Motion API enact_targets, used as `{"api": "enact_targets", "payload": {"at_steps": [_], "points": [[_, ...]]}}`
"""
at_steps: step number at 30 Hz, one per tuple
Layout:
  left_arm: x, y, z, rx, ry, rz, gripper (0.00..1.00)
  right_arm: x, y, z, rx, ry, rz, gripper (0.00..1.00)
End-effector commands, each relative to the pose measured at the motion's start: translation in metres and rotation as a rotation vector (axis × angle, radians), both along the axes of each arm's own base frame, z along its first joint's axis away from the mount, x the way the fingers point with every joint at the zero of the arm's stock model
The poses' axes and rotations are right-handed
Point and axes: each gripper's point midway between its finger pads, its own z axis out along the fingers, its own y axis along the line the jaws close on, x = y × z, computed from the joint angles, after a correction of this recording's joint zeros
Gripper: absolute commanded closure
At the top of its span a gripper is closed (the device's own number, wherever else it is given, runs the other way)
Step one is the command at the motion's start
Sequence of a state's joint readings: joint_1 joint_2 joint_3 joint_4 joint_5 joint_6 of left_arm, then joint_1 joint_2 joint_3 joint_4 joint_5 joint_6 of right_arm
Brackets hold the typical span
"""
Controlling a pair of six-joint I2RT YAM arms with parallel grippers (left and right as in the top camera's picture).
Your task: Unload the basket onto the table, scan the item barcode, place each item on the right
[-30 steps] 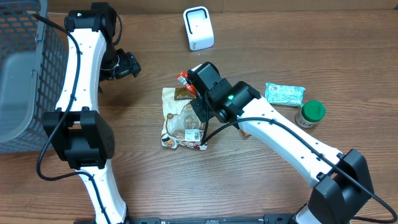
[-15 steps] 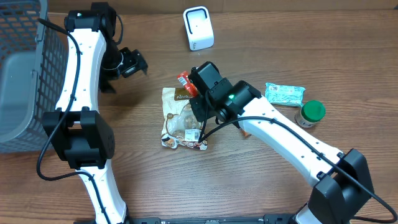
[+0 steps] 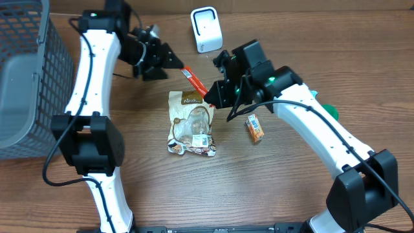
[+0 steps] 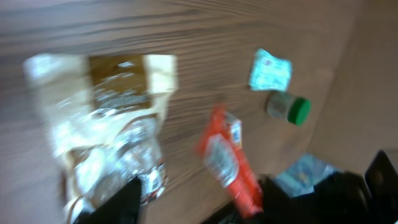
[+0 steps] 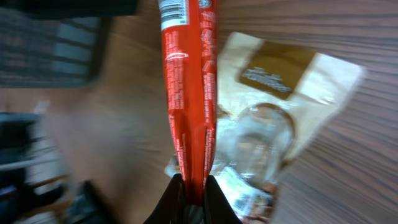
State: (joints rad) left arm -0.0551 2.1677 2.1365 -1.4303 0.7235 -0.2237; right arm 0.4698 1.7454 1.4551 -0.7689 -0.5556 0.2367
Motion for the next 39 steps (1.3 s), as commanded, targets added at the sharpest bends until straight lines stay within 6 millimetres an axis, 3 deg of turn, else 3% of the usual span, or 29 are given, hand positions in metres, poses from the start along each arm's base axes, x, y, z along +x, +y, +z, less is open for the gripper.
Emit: {"api": "enact_targets", "payload": {"at_steps": [1, 6, 10, 11, 13, 15, 18, 20, 23, 24, 25, 26, 28, 30, 33, 39], "points": [[-0.004, -0.045, 0.024, -0.095, -0.095, -0.108, 0.67, -0.013, 0.013, 0.047, 0.204, 0.005, 0.097, 0.96], [-0.003, -0.069, 0.026, -0.106, -0.115, -0.126, 0.71, -0.008, 0.014, 0.049, 0.216, 0.001, 0.080, 0.96], [-0.003, -0.073, 0.027, -0.107, -0.118, -0.132, 0.90, -0.004, 0.015, 0.052, 0.222, -0.023, 0.078, 0.96], [-0.004, -0.073, 0.026, -0.104, -0.117, -0.131, 0.90, -0.001, 0.014, 0.051, 0.216, -0.020, 0.056, 0.96], [-0.006, -0.069, 0.023, -0.083, -0.100, -0.125, 0.73, 0.004, 0.010, 0.048, 0.188, -0.032, 0.026, 0.96], [-0.006, -0.064, 0.018, -0.048, -0.093, -0.116, 0.69, 0.006, 0.009, 0.047, 0.181, -0.040, 0.020, 0.96], [-0.005, -0.062, 0.017, -0.033, -0.091, -0.110, 0.80, 0.008, 0.010, 0.049, 0.187, -0.051, 0.021, 0.96], [-0.005, -0.062, 0.017, -0.034, -0.089, -0.110, 0.96, 0.009, 0.010, 0.050, 0.189, -0.056, 0.022, 0.96], [-0.005, -0.063, 0.017, -0.035, -0.089, -0.110, 0.96, 0.010, 0.011, 0.051, 0.192, -0.065, 0.023, 0.96], [-0.005, -0.062, 0.018, -0.041, -0.089, -0.110, 0.96, 0.011, 0.009, 0.051, 0.192, -0.068, 0.021, 0.91], [-0.004, -0.060, 0.019, -0.050, -0.089, -0.103, 0.96, 0.011, 0.007, 0.051, 0.196, -0.067, 0.026, 0.79], [-0.003, -0.057, 0.023, -0.082, -0.095, -0.103, 0.96, 0.010, 0.005, 0.055, 0.220, -0.075, 0.060, 0.64], [-0.001, -0.054, 0.042, -0.223, -0.147, -0.145, 0.96, 0.006, -0.003, 0.068, 0.316, -0.068, 0.123, 0.51], [-0.002, -0.049, 0.063, -0.368, -0.203, -0.180, 0.96, 0.007, -0.018, 0.083, 0.412, -0.052, 0.148, 0.50], [-0.005, -0.046, 0.077, -0.454, -0.234, -0.197, 0.96, 0.009, -0.036, 0.098, 0.512, -0.030, 0.162, 0.49], [-0.016, -0.066, 0.111, -0.666, -0.318, -0.282, 0.96, 0.002, -0.034, 0.104, 0.549, -0.014, 0.193, 0.49]]}}
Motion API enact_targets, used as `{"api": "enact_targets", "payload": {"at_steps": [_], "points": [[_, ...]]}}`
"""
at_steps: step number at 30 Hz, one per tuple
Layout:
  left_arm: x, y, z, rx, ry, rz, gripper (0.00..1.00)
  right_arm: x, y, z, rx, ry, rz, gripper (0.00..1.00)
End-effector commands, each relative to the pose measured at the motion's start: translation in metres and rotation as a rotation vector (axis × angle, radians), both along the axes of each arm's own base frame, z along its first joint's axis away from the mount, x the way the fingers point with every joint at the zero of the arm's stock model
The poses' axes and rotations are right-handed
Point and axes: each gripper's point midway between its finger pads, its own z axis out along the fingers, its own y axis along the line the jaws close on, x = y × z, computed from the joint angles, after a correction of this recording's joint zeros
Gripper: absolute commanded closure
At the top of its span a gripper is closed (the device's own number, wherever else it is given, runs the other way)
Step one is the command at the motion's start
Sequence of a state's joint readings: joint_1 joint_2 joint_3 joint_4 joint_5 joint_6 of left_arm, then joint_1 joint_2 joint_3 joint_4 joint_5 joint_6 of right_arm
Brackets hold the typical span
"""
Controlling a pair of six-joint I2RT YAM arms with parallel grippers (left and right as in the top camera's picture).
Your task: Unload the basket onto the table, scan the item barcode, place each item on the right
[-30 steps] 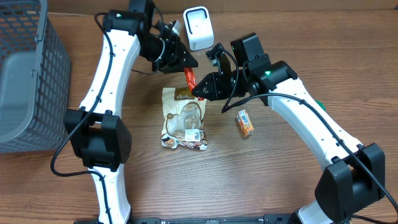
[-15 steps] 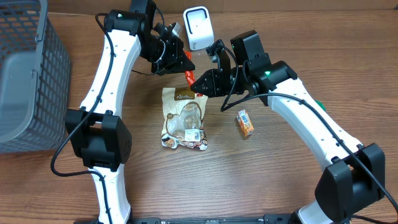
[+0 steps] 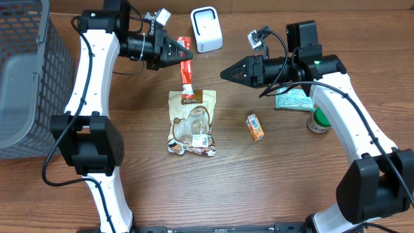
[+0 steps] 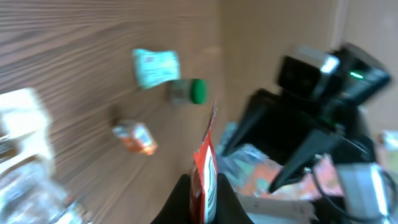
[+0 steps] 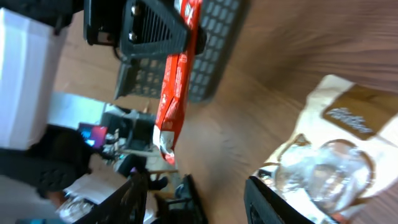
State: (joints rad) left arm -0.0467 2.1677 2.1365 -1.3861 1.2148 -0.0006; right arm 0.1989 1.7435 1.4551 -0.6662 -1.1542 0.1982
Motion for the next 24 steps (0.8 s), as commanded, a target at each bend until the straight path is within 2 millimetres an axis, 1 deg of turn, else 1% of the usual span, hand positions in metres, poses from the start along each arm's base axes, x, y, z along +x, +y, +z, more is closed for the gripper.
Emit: {"api": "enact_targets", "payload": {"at_steps": [1, 4, 5, 8, 11, 14, 19, 23, 24], "points": [[-0.014, -0.025, 0.043, -0.195, -0.121, -0.098, 0.96, -0.019, 0.014, 0.029, 0.066, -0.062, 0.084, 0.49], [-0.018, -0.038, 0.044, -0.201, -0.143, -0.131, 0.96, -0.028, 0.026, 0.029, 0.065, -0.062, 0.119, 0.50], [-0.019, -0.043, 0.045, -0.203, -0.158, -0.144, 0.96, -0.031, 0.032, 0.027, 0.055, -0.064, 0.128, 0.51], [-0.022, -0.052, 0.047, -0.215, -0.179, -0.167, 0.96, -0.032, 0.040, 0.021, 0.017, -0.075, 0.121, 0.54], [-0.023, -0.053, 0.049, -0.228, -0.179, -0.172, 0.96, -0.031, 0.040, 0.021, 0.017, -0.084, 0.120, 0.61], [-0.023, -0.053, 0.049, -0.228, -0.179, -0.172, 0.96, -0.029, 0.041, 0.023, 0.022, -0.102, 0.120, 0.65], [-0.023, -0.053, 0.049, -0.228, -0.180, -0.172, 0.96, -0.027, 0.042, 0.026, 0.028, -0.125, 0.120, 0.67], [-0.023, -0.053, 0.048, -0.224, -0.180, -0.171, 0.96, -0.026, 0.042, 0.026, 0.029, -0.130, 0.120, 0.80], [-0.023, -0.053, 0.048, -0.225, -0.180, -0.171, 0.96, -0.026, 0.042, 0.026, 0.029, -0.130, 0.120, 0.85]]}}
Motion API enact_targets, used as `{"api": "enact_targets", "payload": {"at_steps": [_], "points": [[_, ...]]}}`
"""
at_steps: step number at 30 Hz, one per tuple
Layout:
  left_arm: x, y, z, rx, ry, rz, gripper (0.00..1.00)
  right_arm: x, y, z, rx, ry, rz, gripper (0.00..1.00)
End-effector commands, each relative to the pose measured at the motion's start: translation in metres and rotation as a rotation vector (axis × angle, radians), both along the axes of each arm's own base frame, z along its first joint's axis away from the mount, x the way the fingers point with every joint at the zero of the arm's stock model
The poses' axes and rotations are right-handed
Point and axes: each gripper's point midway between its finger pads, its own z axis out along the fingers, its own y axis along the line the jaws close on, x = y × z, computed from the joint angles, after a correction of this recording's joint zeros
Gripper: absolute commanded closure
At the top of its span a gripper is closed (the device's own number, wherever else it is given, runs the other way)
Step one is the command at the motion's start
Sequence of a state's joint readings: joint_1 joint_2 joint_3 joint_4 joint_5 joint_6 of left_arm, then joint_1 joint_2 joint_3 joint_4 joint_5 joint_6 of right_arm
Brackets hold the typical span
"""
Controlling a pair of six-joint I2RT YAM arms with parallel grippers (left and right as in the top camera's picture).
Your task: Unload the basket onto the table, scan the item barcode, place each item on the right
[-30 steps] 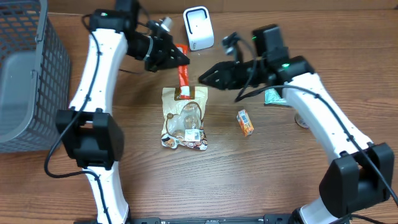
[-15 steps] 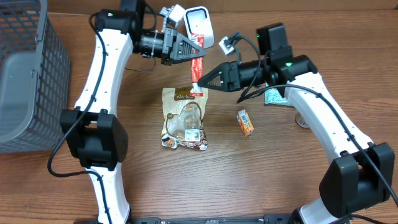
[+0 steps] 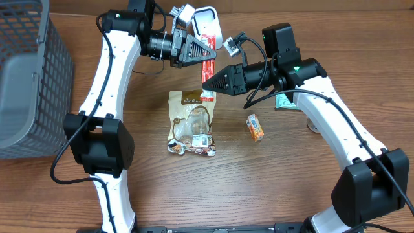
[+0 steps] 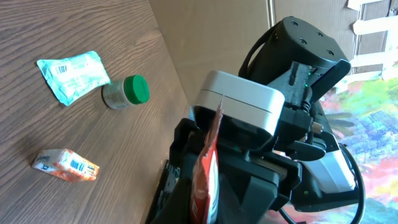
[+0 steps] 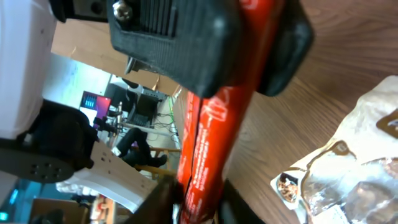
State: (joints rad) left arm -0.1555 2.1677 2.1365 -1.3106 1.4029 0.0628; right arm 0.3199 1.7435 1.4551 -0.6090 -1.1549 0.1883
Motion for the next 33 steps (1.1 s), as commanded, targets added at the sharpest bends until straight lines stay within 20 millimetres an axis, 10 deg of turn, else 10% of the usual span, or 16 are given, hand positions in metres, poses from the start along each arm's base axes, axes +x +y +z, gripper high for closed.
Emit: {"api": "enact_targets", "payload": {"at_steps": [1, 6, 10, 12, 18, 24, 29, 33], "points": [[-0.002, 0.001, 0.016, -0.034, -0.061, -0.007, 0.96, -0.001, -0.003, 0.021, 0.018, -0.065, -0.004, 0.92], [0.009, 0.004, 0.004, 0.043, -0.120, 0.020, 0.91, 0.013, -0.008, 0.006, -0.074, -0.130, -0.071, 0.96], [0.035, 0.014, -0.019, 0.199, -0.183, 0.105, 0.26, 0.036, -0.024, -0.021, -0.249, -0.178, -0.199, 0.96], [0.055, 0.030, -0.033, 0.309, -0.162, 0.203, 0.11, 0.042, -0.034, -0.034, -0.337, -0.218, -0.227, 0.96], [0.097, 0.116, -0.082, 0.707, -0.066, 0.527, 0.02, 0.054, -0.063, -0.061, -0.555, -0.268, -0.304, 0.96], [0.096, 0.209, -0.115, 1.138, -0.024, 0.721, 0.00, 0.067, -0.078, -0.066, -0.669, -0.426, -0.288, 0.96], [0.090, 0.242, -0.119, 1.312, -0.016, 0.775, 0.00, 0.086, -0.098, -0.058, -0.800, -0.538, -0.338, 0.97], [0.090, 0.243, -0.119, 1.315, -0.018, 0.778, 0.00, 0.103, -0.115, -0.002, -0.920, -0.694, -0.387, 0.97]]}}
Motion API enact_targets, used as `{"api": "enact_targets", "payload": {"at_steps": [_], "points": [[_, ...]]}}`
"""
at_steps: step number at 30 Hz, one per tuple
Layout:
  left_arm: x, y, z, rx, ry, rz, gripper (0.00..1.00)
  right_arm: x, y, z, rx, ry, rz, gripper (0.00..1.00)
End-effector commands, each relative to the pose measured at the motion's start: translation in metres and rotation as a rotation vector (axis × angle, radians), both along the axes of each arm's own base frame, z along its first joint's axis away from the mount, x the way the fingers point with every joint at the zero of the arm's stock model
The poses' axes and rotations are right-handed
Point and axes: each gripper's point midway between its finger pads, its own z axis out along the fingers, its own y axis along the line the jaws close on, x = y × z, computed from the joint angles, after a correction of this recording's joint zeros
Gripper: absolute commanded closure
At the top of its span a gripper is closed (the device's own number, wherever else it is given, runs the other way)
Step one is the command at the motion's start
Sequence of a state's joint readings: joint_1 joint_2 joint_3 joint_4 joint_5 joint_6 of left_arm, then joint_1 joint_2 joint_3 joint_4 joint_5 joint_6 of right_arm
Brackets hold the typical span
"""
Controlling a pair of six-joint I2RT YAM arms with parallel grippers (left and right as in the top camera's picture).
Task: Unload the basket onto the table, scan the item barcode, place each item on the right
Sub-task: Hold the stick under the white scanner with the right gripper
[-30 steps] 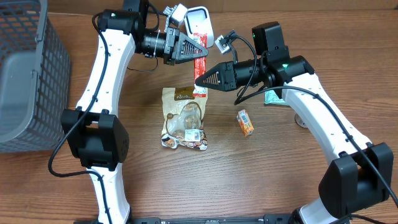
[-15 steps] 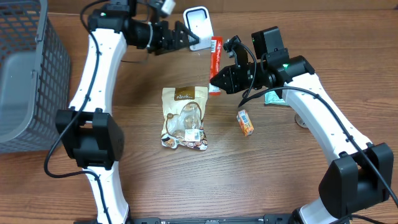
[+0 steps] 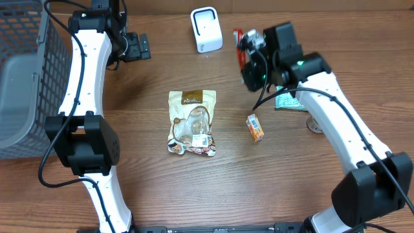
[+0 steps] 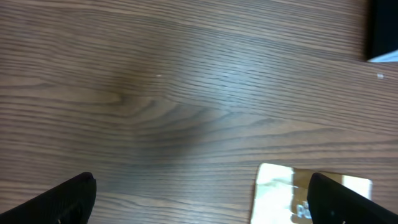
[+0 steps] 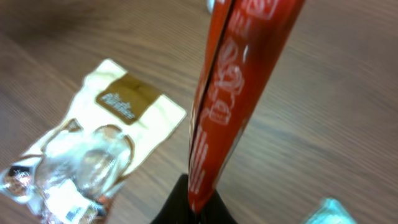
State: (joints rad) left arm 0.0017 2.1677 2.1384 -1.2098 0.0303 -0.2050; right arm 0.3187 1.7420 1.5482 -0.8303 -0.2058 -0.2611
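Observation:
The red snack packet stands up from my right gripper, which is shut on its lower end. In the overhead view the packet is held by that gripper just right of the white barcode scanner at the back of the table. My left gripper is at the far left back, well away from the scanner. Its fingers are spread wide over bare wood, so the left gripper is open and holds nothing.
A brown and white snack bag lies mid-table. A small orange box and a teal packet lie to the right, with a jar partly hidden under my right arm. A grey basket fills the left edge.
Both grippers were on the red packet in front of the scanner. Now the left gripper has let go and stands open at the far left, and the right gripper alone holds the packet.
First my right gripper held the red packet over the snack bag with the left open beside it. Then the left held it near the scanner and the right was open. Then both gripped it. Now it is back in the right gripper alone.

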Motion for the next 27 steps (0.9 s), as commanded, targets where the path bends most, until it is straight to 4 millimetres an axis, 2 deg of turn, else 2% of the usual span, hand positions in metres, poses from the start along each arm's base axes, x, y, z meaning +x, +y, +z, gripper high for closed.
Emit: {"api": "enact_targets", "payload": {"at_steps": [1, 4, 5, 7, 9, 12, 14, 15, 16, 22, 27], "points": [[0.002, 0.012, 0.013, 0.063, -0.032, 0.034, 0.00, 0.030, -0.018, 0.085, -0.137, -0.275, -0.037, 0.97], [0.002, 0.011, 0.013, 0.062, -0.032, 0.034, 0.00, 0.042, -0.027, 0.117, -0.242, -0.391, -0.057, 0.97], [0.002, 0.012, 0.013, 0.062, -0.032, 0.034, 0.00, 0.046, -0.029, 0.123, -0.271, -0.416, -0.062, 0.97], [0.002, 0.012, 0.013, 0.062, -0.032, 0.034, 0.00, 0.052, -0.032, 0.127, -0.333, -0.458, -0.062, 0.96], [0.002, 0.011, 0.013, 0.063, -0.032, 0.034, 0.00, 0.060, -0.029, 0.121, -0.391, -0.483, -0.014, 0.97], [0.002, 0.011, 0.013, 0.062, -0.032, 0.034, 0.00, 0.076, -0.023, 0.106, -0.432, -0.498, 0.031, 0.96], [0.002, 0.011, 0.013, 0.062, -0.032, 0.034, 0.01, 0.091, -0.018, 0.092, -0.468, -0.511, 0.066, 0.96], [0.002, 0.012, 0.013, 0.062, -0.032, 0.034, 0.00, 0.105, -0.018, 0.080, -0.509, -0.525, 0.067, 0.96], [0.002, 0.012, 0.013, 0.063, -0.032, 0.034, 0.01, 0.110, -0.018, 0.077, -0.526, -0.531, 0.061, 0.96], [0.002, 0.012, 0.013, 0.063, -0.032, 0.034, 0.01, 0.165, -0.020, 0.019, -0.665, -0.582, -0.006, 0.96], [0.002, 0.012, 0.013, 0.063, -0.032, 0.034, 0.01, 0.184, -0.009, -0.017, -0.700, -0.603, 0.023, 0.96]]}}
